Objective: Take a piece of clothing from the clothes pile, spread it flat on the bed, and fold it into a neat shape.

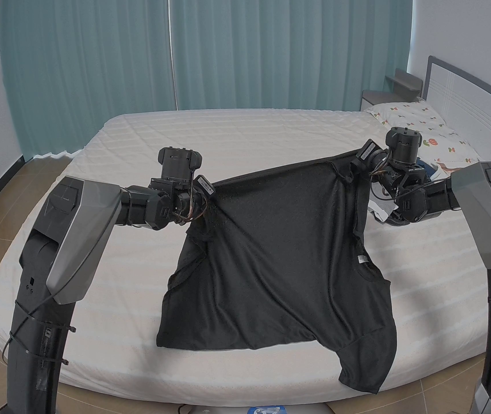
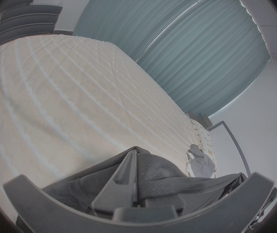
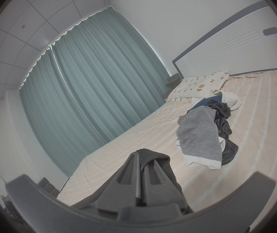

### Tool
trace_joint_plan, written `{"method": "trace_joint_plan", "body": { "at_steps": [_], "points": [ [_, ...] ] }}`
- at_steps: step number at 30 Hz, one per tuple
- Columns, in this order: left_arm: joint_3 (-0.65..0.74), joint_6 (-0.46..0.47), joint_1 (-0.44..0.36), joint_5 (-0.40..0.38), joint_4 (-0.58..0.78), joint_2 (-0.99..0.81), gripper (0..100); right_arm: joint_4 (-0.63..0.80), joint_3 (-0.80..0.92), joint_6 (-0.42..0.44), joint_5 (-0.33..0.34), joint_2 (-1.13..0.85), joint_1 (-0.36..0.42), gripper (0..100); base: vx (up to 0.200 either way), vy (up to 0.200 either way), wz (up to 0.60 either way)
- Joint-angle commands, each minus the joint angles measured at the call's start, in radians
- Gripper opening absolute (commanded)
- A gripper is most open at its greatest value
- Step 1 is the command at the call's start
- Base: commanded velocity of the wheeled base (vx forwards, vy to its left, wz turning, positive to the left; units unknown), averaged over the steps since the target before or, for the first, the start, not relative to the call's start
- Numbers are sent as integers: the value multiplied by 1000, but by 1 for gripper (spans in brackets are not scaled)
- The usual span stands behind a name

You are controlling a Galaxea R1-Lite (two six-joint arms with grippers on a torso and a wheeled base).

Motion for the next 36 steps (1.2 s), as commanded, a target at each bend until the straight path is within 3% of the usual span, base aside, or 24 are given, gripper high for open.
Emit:
{"method": "trace_joint_plan", "body": {
  "at_steps": [1,2,8,15,23,29,36],
  "points": [
    [-43,-2,-2,31,-1,80,100,0,-36,-1,-18,95,-4,0,0,0,0],
    [-43,-5,-2,31,-3,85,100,2,-36,-2,-18,110,-4,100,0,0,0],
    [-43,-5,-2,33,-16,112,100,-4,-45,-2,-7,170,-3,100,0,0,0],
    [-43,6,13,79,-18,154,100,5,15,-62,-2,237,-18,100,0,0,0],
    [-43,66,44,102,-20,197,100,6,44,-87,4,234,-54,100,0,0,0],
    [-43,67,68,99,8,190,100,6,128,-87,78,205,-69,100,0,0,0],
    [-42,61,122,90,62,138,100,6,186,-88,113,191,-70,100,0,0,0]
  ]
}}
